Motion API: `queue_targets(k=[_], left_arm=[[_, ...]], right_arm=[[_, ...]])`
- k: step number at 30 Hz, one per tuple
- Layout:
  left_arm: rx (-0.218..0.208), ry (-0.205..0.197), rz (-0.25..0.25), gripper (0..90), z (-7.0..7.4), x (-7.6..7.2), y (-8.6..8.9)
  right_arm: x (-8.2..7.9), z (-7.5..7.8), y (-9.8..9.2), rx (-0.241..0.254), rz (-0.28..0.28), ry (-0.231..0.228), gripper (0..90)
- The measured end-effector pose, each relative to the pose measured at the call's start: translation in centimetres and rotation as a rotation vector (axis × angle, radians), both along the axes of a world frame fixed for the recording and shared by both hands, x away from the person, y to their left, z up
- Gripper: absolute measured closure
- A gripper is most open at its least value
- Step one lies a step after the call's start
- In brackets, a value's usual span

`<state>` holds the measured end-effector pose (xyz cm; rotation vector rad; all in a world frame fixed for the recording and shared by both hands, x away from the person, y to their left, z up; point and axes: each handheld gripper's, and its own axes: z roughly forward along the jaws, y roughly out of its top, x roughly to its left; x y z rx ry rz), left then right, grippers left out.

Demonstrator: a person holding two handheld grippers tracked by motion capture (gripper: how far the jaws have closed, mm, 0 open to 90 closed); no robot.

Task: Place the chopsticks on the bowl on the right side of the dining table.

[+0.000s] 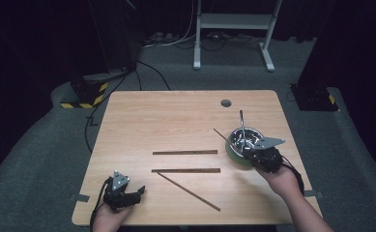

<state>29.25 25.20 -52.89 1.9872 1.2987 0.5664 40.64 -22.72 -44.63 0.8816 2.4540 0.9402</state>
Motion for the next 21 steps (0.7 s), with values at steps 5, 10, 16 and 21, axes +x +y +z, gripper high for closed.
queue_targets(k=[5, 10, 16, 21], left_arm=[[0.002, 0.003, 0.000, 20.3, 0.0, 0.0, 0.0], [0.001, 0.003, 0.000, 20.4, 0.0, 0.0, 0.0], [0.000, 0.000, -0.002, 20.4, 0.0, 0.0, 0.0], [0.001, 0.002, -0.002, 20.4, 0.0, 0.0, 0.0]], right_arm=[[1.3, 0.1, -0.2, -0.019, -0.005, 0.005, 83.6], [2.4, 0.0, -0.3, -0.048, -0.015, 0.009, 83.6], [4.0, -0.1, -0.5, -0.051, -0.032, 0.027, 83.7], [4.5, -0.2, -0.5, -0.060, -0.034, 0.026, 83.7]])
